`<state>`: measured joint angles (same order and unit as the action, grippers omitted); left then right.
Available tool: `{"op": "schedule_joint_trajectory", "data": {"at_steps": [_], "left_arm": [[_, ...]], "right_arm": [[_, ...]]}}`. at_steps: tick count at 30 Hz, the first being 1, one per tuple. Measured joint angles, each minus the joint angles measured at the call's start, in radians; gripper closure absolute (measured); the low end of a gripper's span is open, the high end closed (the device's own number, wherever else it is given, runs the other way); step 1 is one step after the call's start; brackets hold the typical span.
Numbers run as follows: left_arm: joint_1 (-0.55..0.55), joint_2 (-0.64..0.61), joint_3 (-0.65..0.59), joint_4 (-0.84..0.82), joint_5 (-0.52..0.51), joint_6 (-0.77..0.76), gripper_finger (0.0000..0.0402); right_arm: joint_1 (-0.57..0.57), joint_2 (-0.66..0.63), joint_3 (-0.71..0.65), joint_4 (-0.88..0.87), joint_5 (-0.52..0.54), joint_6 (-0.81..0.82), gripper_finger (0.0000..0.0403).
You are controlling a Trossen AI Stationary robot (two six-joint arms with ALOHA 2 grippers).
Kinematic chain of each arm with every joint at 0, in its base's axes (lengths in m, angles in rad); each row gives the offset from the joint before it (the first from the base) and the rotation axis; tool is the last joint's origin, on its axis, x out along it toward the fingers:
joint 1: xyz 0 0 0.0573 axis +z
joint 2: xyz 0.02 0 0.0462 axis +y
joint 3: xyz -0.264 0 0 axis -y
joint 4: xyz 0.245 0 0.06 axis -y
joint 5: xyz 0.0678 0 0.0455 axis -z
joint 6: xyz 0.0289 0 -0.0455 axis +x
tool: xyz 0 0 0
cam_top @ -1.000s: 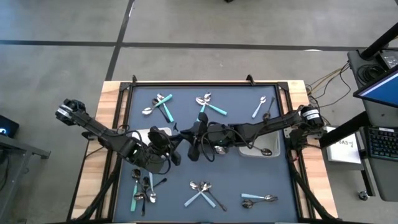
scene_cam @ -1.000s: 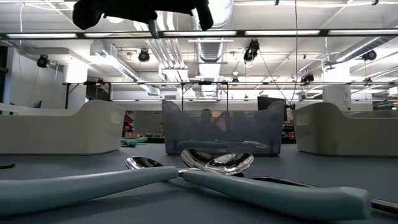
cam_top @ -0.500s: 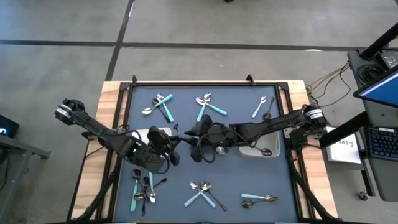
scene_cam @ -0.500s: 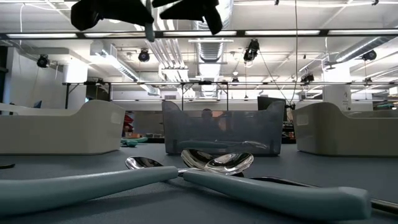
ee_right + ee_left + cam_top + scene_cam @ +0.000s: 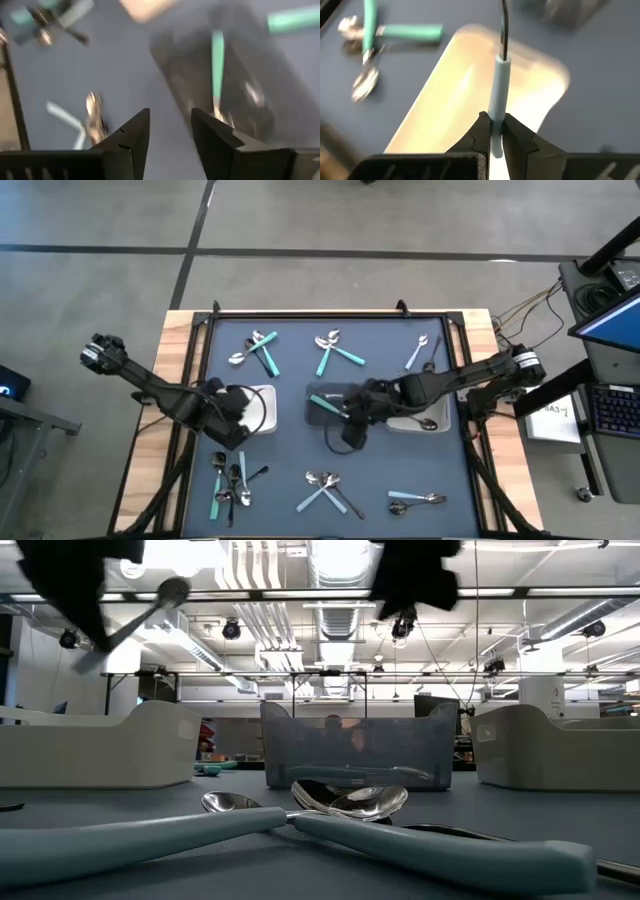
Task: Sort silverware by color (type)
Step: Put the light blue spoon into the white bin
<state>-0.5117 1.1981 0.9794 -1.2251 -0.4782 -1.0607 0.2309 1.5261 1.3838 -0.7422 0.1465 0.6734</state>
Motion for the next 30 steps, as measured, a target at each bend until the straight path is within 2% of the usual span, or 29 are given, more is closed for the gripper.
{"op": "schedule_joint_trajectory", "data": {"at_steps": [3, 8, 14, 18, 30], "left_arm": [[0.0, -0.001, -0.006, -0.088, 0.061, 0.025, 0.039], [0.0, 0.004, -0.06, -0.08, 0.151, 0.077, 0.0388], [0.0, 0.019, -0.128, -0.073, 0.156, 0.075, 0.0383], [0.002, 0.017, -0.125, -0.068, 0.159, 0.071, 0.0376], [0.002, 0.017, -0.089, -0.05, 0.167, 0.161, 0.0292]], "right_arm": [[0.04, 0.0, 0.0, -0.131, -0.029, 0.074, 0.0278], [0.128, 0.019, -0.003, -0.233, -0.053, 0.164, 0.0285], [0.228, 0.055, -0.003, -0.245, -0.101, 0.238, 0.0277], [0.267, 0.075, -0.003, -0.247, -0.15, 0.288, 0.0268], [0.319, 0.099, -0.025, -0.263, -0.215, 0.42, 0.0266]]}}
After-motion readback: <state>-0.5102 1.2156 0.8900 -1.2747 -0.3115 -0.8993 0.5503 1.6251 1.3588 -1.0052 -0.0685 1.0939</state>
